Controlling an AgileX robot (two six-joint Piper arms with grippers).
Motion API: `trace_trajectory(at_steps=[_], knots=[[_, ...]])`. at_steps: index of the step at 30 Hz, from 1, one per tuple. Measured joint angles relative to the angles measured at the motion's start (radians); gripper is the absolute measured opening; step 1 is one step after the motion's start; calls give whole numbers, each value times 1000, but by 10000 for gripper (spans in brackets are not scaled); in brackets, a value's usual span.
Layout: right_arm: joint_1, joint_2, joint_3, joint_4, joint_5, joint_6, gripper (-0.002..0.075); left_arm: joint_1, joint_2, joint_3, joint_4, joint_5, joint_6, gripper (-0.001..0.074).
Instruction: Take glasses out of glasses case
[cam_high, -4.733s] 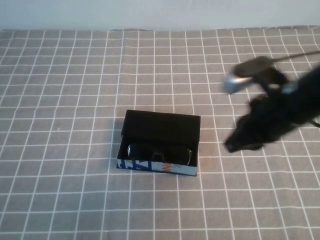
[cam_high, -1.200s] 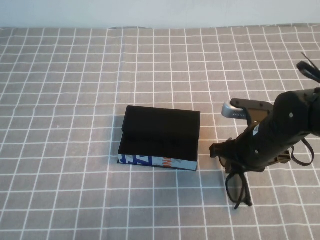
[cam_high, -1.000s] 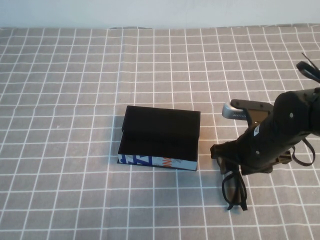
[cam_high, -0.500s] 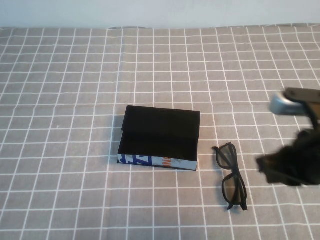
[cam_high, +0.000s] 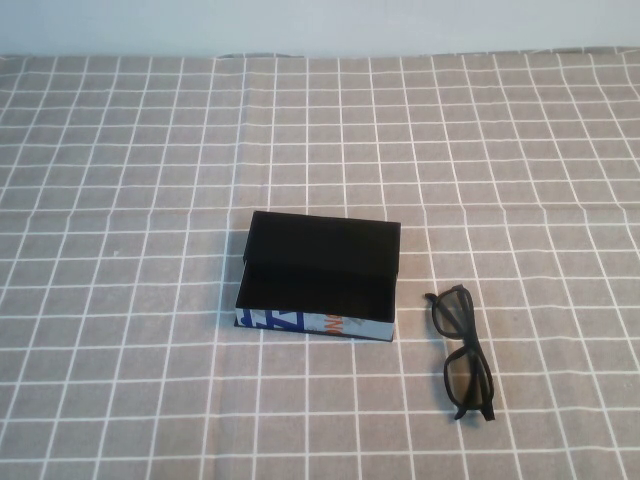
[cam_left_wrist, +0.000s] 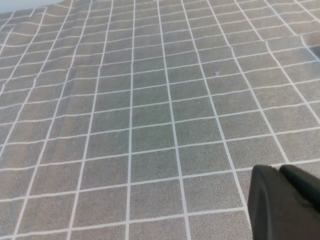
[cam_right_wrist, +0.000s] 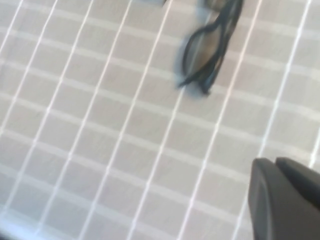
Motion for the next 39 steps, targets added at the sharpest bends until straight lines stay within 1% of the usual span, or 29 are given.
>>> trace_trajectory(at_steps=[2,5,7,12,15,18,21,26,29,38,39], knots=[[0,-36,39,-33,-65,-12,-16,0,0,0,0,0,0,-4],[-16,-90,123,-97,-210,-19,-16,0,0,0,0,0,0,-4],[-66,-139,204,-120,-324,-21,-16,0,0,0,0,0,0,-4],[-277,-287,442,-141,-668,-21,-16,0,0,0,0,0,0,-4],[-359,-389,581,-141,-821,-21,-16,0,0,0,0,0,0,-4],[-396,-500,701,-143,-917,-21,-16,0,0,0,0,0,0,-4],[-401,-600,741,-143,-926,-21,-16,0,0,0,0,0,0,-4],[-399,-708,746,-145,-831,-21,-18,0,0,0,0,0,0,-4],[-399,-717,746,-145,-778,-21,-18,0,0,0,0,0,0,-4],[-397,-717,746,-143,-762,-23,-18,0,0,0,0,0,0,-4],[-397,-717,746,-123,-755,-46,-18,0,0,0,0,0,0,-4]])
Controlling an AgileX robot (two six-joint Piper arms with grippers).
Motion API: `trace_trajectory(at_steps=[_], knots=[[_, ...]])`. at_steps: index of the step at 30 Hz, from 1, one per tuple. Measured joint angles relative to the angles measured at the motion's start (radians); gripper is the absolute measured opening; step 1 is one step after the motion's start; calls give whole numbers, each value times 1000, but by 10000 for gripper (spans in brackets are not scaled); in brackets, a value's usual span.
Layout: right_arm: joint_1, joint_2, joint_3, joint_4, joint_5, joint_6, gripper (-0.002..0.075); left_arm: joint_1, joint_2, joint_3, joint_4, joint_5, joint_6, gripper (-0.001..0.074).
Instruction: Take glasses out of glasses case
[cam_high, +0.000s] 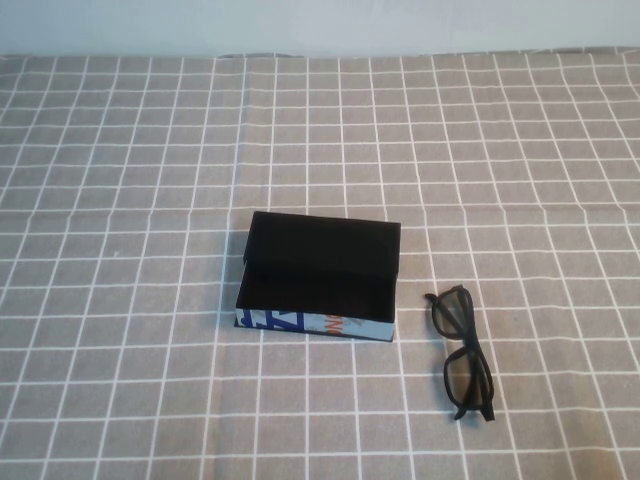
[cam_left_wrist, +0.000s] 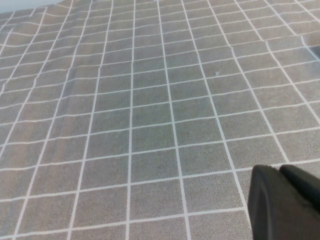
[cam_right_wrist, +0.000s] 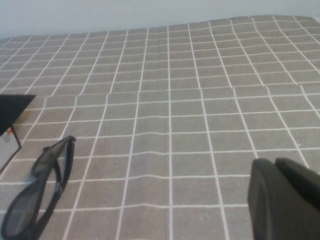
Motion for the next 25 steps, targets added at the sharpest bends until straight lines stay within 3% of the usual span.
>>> trace_trajectory(at_steps=[6,25], knots=[[0,0,0,189,68,-276,-18,0,0,0,0,0,0,-4],[0,0,0,226,77,-307,-18,0,0,0,0,0,0,-4]])
